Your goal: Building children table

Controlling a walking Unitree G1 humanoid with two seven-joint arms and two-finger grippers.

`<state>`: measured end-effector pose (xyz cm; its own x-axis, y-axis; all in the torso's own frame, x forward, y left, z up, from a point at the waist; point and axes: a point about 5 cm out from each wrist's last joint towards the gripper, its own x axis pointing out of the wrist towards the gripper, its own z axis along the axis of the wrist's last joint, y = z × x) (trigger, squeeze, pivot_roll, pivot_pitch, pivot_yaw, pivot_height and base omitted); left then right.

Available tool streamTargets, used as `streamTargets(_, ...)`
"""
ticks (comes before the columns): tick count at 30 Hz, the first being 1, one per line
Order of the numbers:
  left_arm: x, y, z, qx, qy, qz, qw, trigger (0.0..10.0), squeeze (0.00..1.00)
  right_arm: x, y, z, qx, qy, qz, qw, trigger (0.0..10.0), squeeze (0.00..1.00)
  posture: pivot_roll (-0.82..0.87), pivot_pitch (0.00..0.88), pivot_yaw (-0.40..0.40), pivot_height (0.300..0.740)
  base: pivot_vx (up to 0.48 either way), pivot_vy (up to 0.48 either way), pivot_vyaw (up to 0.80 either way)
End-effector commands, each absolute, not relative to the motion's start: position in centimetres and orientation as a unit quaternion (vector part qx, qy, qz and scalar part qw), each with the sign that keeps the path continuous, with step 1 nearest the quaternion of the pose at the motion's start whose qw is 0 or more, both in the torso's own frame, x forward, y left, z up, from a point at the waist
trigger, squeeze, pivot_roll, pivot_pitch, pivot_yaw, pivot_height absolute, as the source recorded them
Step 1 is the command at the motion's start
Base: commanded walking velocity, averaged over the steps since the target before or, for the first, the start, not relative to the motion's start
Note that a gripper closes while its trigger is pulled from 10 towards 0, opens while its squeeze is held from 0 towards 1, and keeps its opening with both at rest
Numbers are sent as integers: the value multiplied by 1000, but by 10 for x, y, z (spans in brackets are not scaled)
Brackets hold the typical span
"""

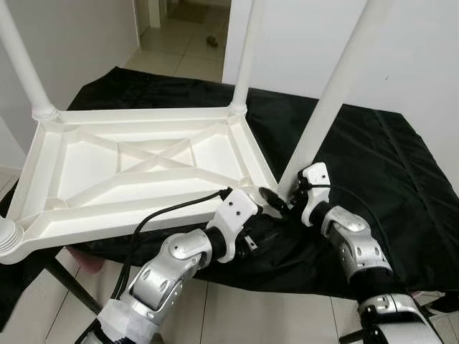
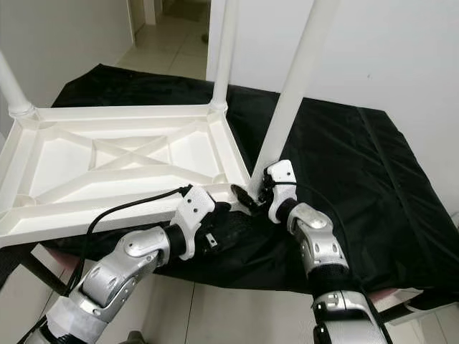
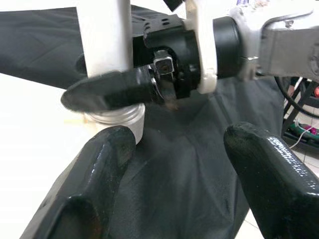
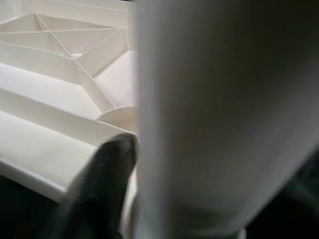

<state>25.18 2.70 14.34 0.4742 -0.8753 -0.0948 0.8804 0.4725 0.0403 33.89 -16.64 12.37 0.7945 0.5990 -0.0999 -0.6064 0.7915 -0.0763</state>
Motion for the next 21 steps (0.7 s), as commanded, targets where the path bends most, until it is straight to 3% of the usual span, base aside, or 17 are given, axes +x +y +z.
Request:
streamTargets(1, 250, 25, 143, 47, 34, -539, 840, 10000, 0, 340, -164, 119, -55, 48, 331, 941, 0, 0, 68, 0, -70, 740, 0, 0, 0)
streamTargets(9, 251, 25, 143, 47, 33, -539, 840, 10000, 0, 338, -167, 116, -55, 48, 327, 942, 0, 0, 67, 0, -71, 740, 0, 0, 0)
streamTargets(21, 250, 26, 141, 47, 32, -533, 844, 10000, 0, 317, -170, 117, 12, -12, 185, 983, 0, 0, 49, 0, -78, 740, 0, 0, 0)
